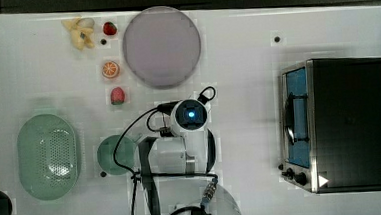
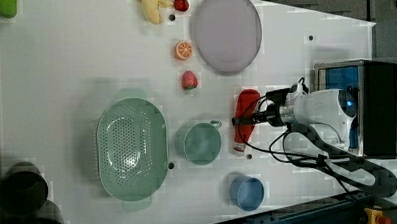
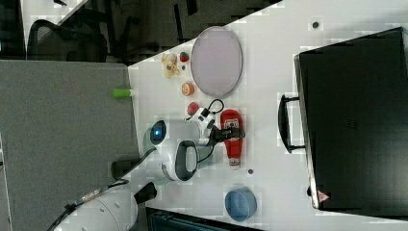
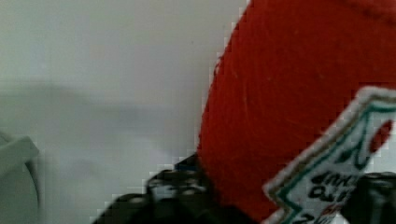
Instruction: Pick Ketchup from the table and place it in strainer.
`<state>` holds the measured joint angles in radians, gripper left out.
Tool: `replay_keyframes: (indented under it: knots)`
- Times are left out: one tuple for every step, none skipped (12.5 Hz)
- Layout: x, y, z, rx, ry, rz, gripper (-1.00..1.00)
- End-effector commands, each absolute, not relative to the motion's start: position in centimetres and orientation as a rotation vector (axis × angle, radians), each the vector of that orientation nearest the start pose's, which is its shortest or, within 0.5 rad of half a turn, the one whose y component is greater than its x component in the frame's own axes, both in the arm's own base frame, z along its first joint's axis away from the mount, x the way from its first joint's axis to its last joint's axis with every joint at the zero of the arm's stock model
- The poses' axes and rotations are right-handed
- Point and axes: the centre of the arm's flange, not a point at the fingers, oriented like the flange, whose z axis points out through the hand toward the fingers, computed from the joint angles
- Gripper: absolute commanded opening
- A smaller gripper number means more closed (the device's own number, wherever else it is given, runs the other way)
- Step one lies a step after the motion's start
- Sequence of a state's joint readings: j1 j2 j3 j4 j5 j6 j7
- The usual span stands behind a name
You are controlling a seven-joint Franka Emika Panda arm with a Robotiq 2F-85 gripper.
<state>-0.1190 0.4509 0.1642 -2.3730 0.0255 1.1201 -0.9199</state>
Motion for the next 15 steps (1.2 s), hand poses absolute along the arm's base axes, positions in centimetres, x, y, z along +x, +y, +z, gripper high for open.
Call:
replay_keyframes:
  knots:
    - [50.5,3.3,16.8,-3.049,-0.296,0.03,0.25]
    - [50.9,3.3,18.1,-3.054,-0.299,0.002,0.25]
    - [51.2,3.4,19.8,-3.059,-0.308,-0.018,0.25]
    - [51.5,3.9,21.9,-3.062,-0.322,-0.035,0.25]
    - [51.7,4.5,24.2,-3.065,-0.338,-0.039,0.25]
    - [51.8,5.1,26.6,-3.068,-0.36,-0.03,0.25]
    - [51.8,5.8,29.1,-3.073,-0.373,-0.016,0.25]
    - [51.8,6.4,31.7,-3.082,-0.368,-0.006,0.25]
    - [51.8,7.1,34.3,-3.092,-0.346,0.0,0.25]
    - [51.4,8.1,36.4,-3.103,-0.319,0.017,0.25]
    - [51.0,9.4,38.1,-3.114,-0.284,0.027,0.25]
    - [50.6,11.1,39.5,-3.124,-0.245,0.019,0.25]
    - [50.1,13.1,40.4,-3.131,-0.201,0.006,0.25]
    - [49.6,15.3,40.9,-3.137,-0.15,0.0,0.25]
    - [48.9,17.5,41.0,-3.141,-0.095,0.002,0.25]
